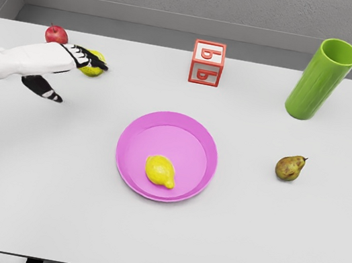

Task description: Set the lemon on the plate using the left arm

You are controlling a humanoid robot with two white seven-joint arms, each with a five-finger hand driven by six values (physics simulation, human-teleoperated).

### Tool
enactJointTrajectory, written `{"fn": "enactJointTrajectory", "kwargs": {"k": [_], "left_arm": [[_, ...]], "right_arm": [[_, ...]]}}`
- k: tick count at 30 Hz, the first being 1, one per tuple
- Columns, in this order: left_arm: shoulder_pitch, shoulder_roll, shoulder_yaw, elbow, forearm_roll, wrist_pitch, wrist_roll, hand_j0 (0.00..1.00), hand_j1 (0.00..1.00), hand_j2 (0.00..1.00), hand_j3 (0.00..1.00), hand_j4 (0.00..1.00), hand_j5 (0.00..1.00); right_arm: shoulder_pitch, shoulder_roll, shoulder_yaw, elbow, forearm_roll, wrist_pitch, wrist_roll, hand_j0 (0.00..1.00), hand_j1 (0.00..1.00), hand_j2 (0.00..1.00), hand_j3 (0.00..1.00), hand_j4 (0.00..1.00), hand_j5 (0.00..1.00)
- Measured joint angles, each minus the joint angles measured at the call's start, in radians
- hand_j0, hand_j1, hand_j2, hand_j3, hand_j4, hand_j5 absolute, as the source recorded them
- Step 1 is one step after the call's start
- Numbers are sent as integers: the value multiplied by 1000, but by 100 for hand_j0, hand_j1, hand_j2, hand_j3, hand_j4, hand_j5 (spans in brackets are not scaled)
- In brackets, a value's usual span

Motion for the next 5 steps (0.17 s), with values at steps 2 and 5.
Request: {"fn": "enactJointTrajectory", "kwargs": {"k": [2,5], "left_arm": [[0,5,25,101,9,0,0,100,100,100,100,100,100],[2,7,39,178,13,0,0,100,100,100,100,100,100]], "right_arm": [[0,0,0,0,0,0,0,100,100,100,100,100,100],[0,0,0,0,0,0,0,100,100,100,100,100,100]]}}
